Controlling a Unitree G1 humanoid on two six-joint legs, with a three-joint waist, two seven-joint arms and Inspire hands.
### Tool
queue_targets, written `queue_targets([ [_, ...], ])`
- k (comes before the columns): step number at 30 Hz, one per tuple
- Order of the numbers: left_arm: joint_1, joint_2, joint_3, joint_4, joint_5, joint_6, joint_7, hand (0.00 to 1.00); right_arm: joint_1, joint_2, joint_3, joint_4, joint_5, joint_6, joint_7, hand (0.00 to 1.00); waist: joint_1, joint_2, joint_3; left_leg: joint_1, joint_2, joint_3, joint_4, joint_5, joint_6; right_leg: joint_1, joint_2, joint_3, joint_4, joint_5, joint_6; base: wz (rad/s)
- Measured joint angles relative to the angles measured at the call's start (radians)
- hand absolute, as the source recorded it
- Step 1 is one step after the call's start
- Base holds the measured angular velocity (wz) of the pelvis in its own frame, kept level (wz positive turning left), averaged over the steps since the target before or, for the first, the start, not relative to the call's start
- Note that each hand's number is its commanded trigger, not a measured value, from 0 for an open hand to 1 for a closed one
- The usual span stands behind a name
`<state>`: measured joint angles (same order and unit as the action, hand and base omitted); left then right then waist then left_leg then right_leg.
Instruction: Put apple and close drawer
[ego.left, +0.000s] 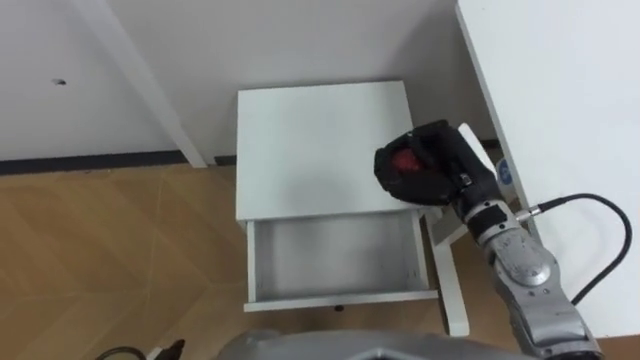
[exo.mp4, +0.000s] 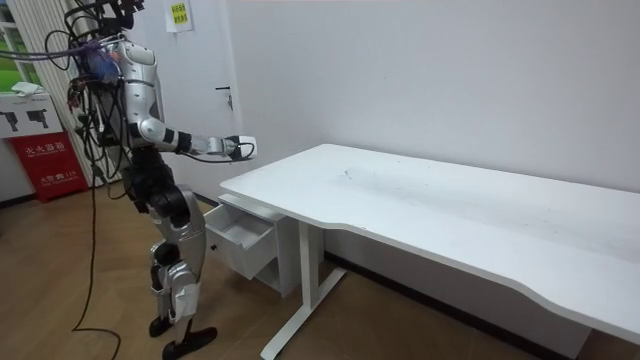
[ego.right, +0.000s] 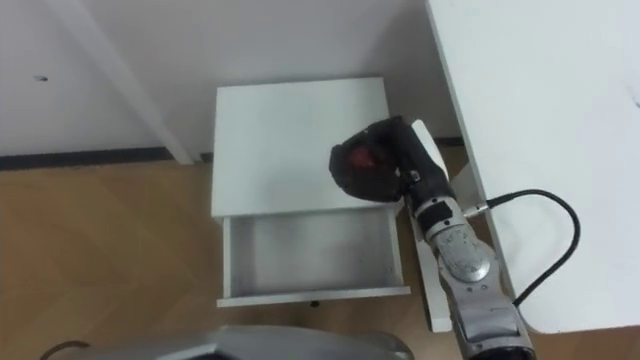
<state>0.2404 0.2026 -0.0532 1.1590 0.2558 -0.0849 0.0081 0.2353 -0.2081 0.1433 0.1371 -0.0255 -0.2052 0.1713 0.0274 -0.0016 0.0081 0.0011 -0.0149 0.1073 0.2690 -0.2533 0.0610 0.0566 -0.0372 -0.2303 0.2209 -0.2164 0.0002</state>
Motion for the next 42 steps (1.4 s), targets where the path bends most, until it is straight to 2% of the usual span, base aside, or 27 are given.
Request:
queue_targets([
  [4, -0.010, 0.000, -0.002, 0.001, 0.000, 0.001, 0.000, 0.00, 0.000, 0.000, 0.014, 0.000, -0.002, 0.009, 0.037, 1.00, 0.003, -0.010, -0.0004, -0.015, -0.001, -0.008, 0.007, 0.000, 0.000, -0.002, -0.003, -0.018, 0.003, 0.000, 0.000, 0.07],
  [12, -0.023, 0.000, -0.008, 0.001, 0.000, 0.000, -0.003, 0.00, -0.001, -0.001, 0.033, 0.008, -0.026, 0.011, 0.099, 1.00, 0.005, -0.013, 0.0000, -0.026, -0.001, -0.018, 0.016, 0.000, 0.000, -0.004, -0.001, -0.021, 0.001, 0.001, -0.002, 0.03],
  [13, -0.023, 0.000, -0.009, 0.001, 0.000, 0.000, -0.003, 0.00, -0.001, -0.001, 0.033, 0.018, -0.028, 0.011, 0.104, 0.16, 0.005, -0.013, 0.0002, -0.026, -0.001, -0.017, 0.018, 0.000, 0.000, -0.005, -0.001, -0.020, 0.001, 0.001, -0.002, 0.00],
  [14, -0.023, 0.000, -0.010, 0.001, 0.000, 0.000, -0.003, 0.00, 0.000, -0.001, 0.034, 0.023, -0.030, 0.011, 0.104, 0.00, 0.005, -0.014, 0.0003, -0.026, -0.001, -0.017, 0.018, 0.000, 0.000, -0.005, -0.001, -0.020, 0.001, 0.001, -0.002, 0.00],
  [29, -0.018, 0.001, -0.010, -0.007, -0.002, 0.001, 0.000, 0.00, 0.019, -0.008, 0.056, 0.097, -0.099, 0.033, 0.115, 0.00, 0.004, -0.029, -0.0005, -0.026, -0.003, -0.019, 0.006, 0.000, 0.000, -0.004, -0.002, -0.025, 0.000, 0.001, -0.002, 0.00],
  [31, -0.017, 0.002, -0.009, -0.020, -0.002, 0.001, 0.000, 0.00, 0.018, -0.008, 0.056, 0.129, -0.099, 0.029, 0.111, 0.00, -0.005, -0.031, 0.0003, -0.026, -0.005, -0.027, 0.008, 0.000, 0.000, 0.000, -0.004, -0.034, 0.000, 0.001, -0.002, 0.10],
  [33, -0.017, 0.004, -0.008, -0.030, -0.002, -0.001, 0.000, 0.00, 0.019, -0.008, 0.049, 0.178, -0.103, 0.031, 0.111, 0.00, -0.011, -0.036, -0.0023, -0.026, -0.007, -0.031, 0.009, 0.000, 0.001, 0.006, -0.005, -0.040, -0.001, 0.001, -0.002, 0.16],
  [36, -0.014, 0.005, -0.008, -0.031, -0.002, -0.002, 0.000, 0.00, 0.020, -0.009, 0.029, 0.221, -0.102, 0.031, 0.110, 0.00, -0.025, -0.034, -0.0013, -0.025, -0.009, -0.038, 0.012, 0.000, 0.001, 0.010, -0.007, -0.045, -0.001, 0.001, -0.002, 0.06],
  [42, -0.020, 0.006, -0.008, -0.031, -0.004, -0.004, 0.001, 0.00, 0.019, -0.020, 0.025, 0.267, -0.101, 0.031, 0.100, 0.00, -0.026, -0.028, 0.0002, -0.026, -0.009, -0.043, 0.014, 0.000, 0.001, 0.011, -0.006, -0.049, -0.002, 0.001, -0.002, 0.00],
])
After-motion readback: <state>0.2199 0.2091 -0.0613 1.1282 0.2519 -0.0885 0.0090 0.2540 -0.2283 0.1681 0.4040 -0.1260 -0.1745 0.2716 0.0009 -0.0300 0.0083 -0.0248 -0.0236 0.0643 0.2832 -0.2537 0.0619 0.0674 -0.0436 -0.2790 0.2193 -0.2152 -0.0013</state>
